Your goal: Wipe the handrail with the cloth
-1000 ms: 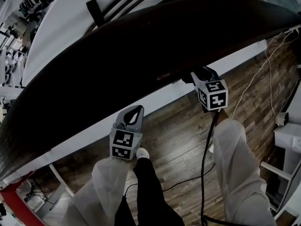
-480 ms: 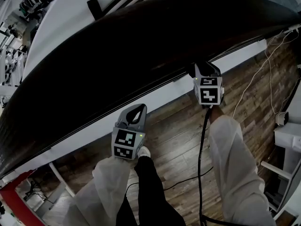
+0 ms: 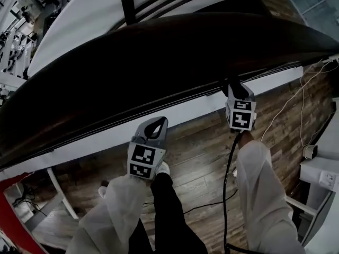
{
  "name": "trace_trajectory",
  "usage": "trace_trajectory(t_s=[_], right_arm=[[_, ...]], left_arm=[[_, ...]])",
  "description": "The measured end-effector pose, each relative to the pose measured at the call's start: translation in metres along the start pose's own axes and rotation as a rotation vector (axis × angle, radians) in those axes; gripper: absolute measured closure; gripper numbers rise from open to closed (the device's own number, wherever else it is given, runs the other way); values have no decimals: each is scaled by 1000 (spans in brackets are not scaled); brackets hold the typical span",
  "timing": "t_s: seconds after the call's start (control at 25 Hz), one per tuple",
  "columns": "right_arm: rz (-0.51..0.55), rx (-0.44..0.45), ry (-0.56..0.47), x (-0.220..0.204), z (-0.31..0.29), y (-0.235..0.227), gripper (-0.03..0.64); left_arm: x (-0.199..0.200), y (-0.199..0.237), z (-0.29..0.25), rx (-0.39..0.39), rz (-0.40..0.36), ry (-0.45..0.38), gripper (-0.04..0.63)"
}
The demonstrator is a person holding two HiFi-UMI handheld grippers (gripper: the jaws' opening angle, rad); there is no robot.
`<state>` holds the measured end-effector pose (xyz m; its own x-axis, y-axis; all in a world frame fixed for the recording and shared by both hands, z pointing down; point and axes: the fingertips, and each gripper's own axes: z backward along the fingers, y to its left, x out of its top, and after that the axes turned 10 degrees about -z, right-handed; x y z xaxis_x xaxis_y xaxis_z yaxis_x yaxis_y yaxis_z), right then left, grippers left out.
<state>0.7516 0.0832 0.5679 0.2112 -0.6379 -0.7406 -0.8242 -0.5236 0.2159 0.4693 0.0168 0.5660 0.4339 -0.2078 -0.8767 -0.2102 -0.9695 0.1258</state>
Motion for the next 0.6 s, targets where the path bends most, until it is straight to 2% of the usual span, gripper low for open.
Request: trace_trajectory(t_s=[0.2, 0.36, 0.6], right_arm=[[0, 54, -7, 6, 34, 89, 514], [9, 85, 6, -14, 64, 154, 514], [72, 266, 28, -33, 99, 302, 514]], left_arm=[[-27, 32, 61, 42, 11, 8, 598], [-48, 51, 113, 66, 26, 6, 598], [-106, 102, 203, 178, 61, 56, 598]])
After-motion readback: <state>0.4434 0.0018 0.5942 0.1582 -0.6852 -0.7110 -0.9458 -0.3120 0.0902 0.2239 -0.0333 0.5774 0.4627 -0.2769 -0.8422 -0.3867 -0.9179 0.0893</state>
